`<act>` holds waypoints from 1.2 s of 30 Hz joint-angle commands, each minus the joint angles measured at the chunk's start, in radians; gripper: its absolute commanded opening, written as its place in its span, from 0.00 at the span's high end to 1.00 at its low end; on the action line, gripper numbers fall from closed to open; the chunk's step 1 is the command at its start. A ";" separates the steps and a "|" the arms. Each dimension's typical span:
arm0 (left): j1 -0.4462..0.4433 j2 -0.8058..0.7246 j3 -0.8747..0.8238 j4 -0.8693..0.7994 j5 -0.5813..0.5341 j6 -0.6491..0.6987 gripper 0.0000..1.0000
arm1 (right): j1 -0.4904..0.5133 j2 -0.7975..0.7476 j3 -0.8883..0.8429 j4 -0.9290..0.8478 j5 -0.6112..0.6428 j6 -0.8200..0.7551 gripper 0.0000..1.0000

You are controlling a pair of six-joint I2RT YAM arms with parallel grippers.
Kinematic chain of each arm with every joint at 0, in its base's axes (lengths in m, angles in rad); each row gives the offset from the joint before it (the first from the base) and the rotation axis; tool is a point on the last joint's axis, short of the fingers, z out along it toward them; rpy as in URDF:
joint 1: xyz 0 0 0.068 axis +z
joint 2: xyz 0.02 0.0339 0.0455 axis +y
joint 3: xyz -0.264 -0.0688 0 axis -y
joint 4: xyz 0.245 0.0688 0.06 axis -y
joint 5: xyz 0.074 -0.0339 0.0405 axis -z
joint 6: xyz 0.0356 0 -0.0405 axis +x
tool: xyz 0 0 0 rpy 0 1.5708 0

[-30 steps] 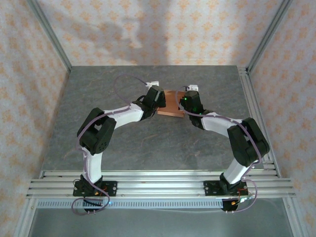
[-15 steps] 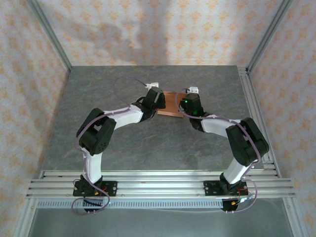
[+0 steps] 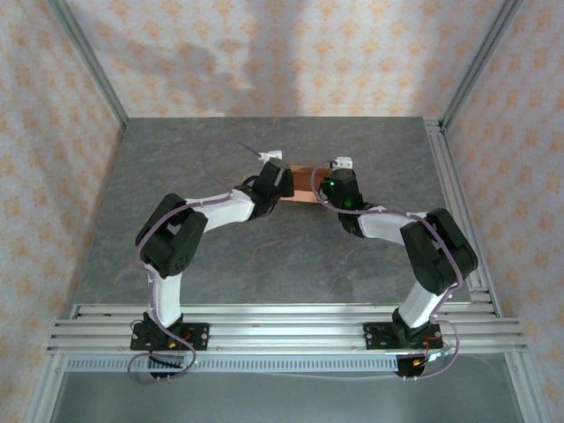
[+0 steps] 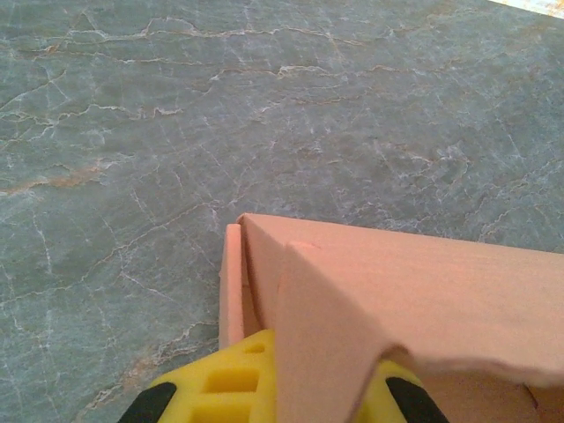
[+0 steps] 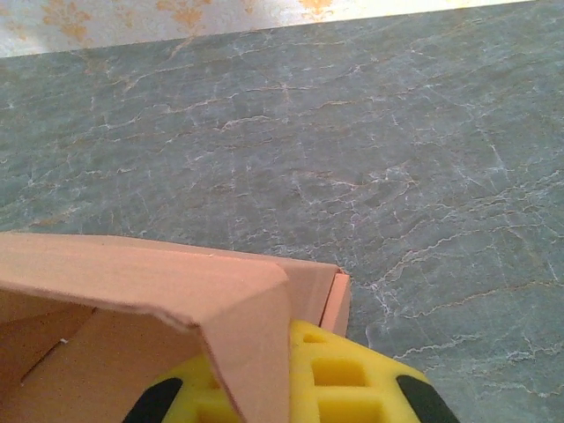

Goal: Fold the paper box

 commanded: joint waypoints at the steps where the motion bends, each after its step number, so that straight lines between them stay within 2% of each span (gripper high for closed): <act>1: -0.014 -0.003 -0.047 -0.052 0.025 -0.019 1.00 | 0.013 -0.029 -0.033 0.036 -0.087 -0.017 0.86; 10: -0.020 -0.005 -0.064 -0.051 -0.041 0.000 1.00 | 0.013 -0.183 -0.135 0.088 -0.120 -0.039 0.25; 13: -0.021 -0.007 -0.064 -0.052 -0.050 0.007 1.00 | 0.013 -0.258 -0.163 0.075 -0.134 -0.050 0.15; 18: -0.023 -0.019 -0.082 -0.036 -0.058 0.019 1.00 | 0.013 -0.368 -0.168 0.047 -0.129 -0.027 0.11; 22: -0.033 -0.058 -0.108 0.001 -0.063 0.041 1.00 | 0.013 -0.386 -0.071 -0.071 -0.052 0.052 0.12; 28: -0.052 -0.072 -0.155 0.070 -0.076 0.065 1.00 | -0.011 -0.270 0.170 -0.387 0.013 0.187 0.13; 31: -0.059 -0.076 -0.169 0.079 -0.090 0.063 1.00 | -0.042 -0.190 0.268 -0.528 -0.004 0.272 0.14; 34: -0.063 -0.088 -0.183 0.079 -0.106 0.064 1.00 | -0.052 -0.139 0.295 -0.566 -0.019 0.294 0.14; 36: -0.066 -0.099 -0.192 0.082 -0.108 0.066 0.95 | -0.055 -0.121 0.290 -0.569 -0.033 0.303 0.15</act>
